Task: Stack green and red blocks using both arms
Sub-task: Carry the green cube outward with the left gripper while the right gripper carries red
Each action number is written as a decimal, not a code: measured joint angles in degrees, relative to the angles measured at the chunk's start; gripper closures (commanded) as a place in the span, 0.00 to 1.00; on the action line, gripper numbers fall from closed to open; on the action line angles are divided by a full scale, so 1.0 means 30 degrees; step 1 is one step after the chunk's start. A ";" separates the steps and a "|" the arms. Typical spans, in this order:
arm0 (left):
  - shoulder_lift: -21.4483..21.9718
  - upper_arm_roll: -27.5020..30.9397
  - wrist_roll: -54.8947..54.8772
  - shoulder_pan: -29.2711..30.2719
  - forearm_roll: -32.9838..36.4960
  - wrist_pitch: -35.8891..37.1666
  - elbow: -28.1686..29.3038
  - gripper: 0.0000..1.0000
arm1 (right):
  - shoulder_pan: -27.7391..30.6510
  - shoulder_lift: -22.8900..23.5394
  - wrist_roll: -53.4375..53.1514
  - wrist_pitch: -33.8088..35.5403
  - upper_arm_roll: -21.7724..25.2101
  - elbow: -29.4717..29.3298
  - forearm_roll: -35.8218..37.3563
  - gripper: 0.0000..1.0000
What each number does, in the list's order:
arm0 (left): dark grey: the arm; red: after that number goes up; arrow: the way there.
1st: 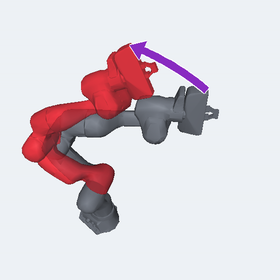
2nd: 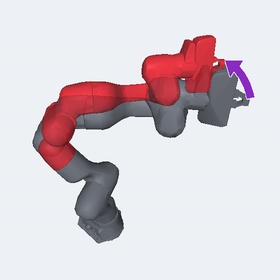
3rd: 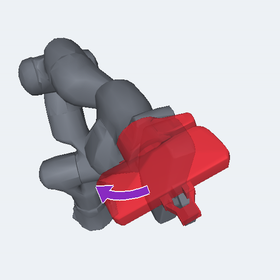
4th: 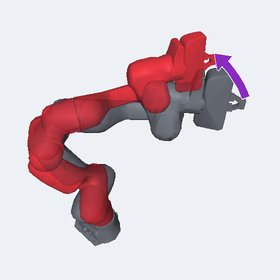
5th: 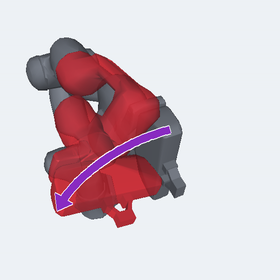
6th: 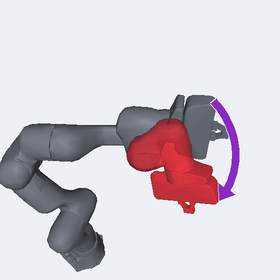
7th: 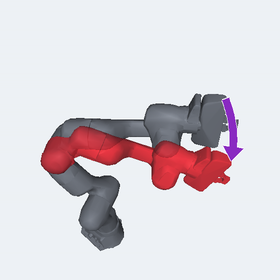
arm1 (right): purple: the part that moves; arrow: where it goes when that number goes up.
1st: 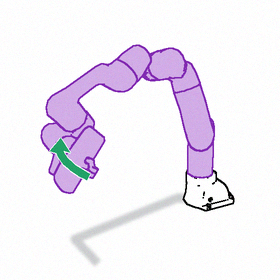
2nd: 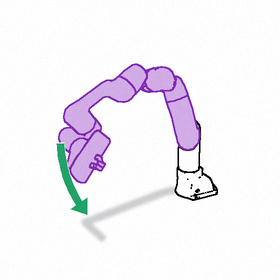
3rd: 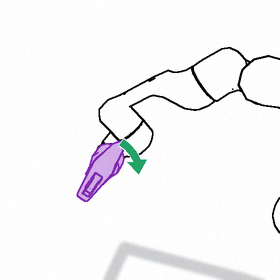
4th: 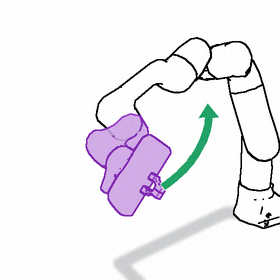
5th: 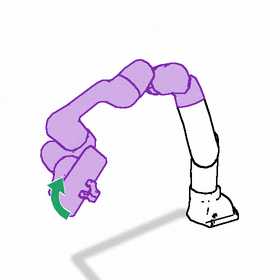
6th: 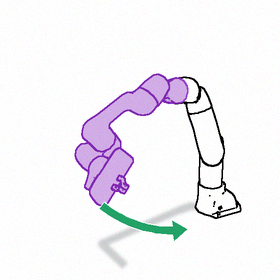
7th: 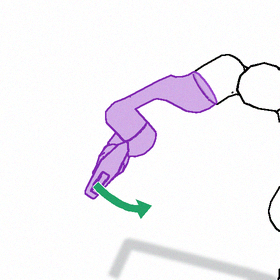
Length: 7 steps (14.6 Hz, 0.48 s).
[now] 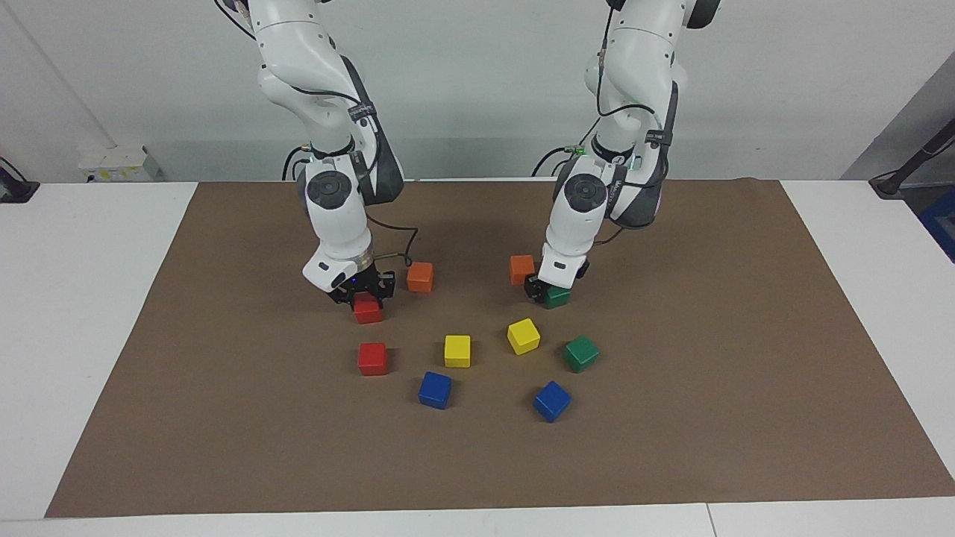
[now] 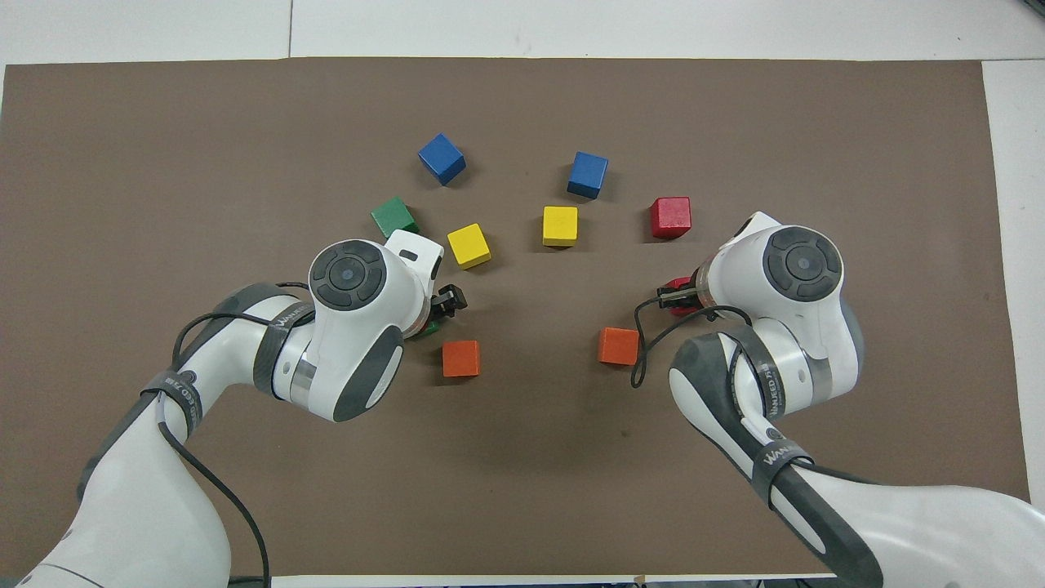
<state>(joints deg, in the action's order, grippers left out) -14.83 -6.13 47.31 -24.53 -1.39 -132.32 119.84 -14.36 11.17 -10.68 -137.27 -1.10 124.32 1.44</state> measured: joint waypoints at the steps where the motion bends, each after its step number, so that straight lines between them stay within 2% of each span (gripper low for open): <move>1: 0.0004 0.0005 -0.0001 0.0003 0.0000 0.0119 -0.0025 1.00 | 0.0055 -0.0007 0.0000 0.0520 0.0033 -0.0303 0.0000 1.00; 4: 0.0293 0.0168 -0.0306 0.0515 0.0022 0.1189 -0.0284 1.00 | 0.1230 -0.0139 0.1160 0.3217 0.0068 -0.2287 0.0010 1.00; 7: 0.1543 0.0299 -0.3969 0.2675 0.0078 0.3454 -0.0598 1.00 | 0.3319 -0.0352 0.3566 0.3891 0.0133 -0.3092 0.0009 1.00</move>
<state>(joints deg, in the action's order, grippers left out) -10.20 -5.24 35.41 -16.50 -1.16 -121.96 118.05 -4.40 10.12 0.02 -125.59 -0.70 115.04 1.47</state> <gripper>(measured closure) 0.449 0.449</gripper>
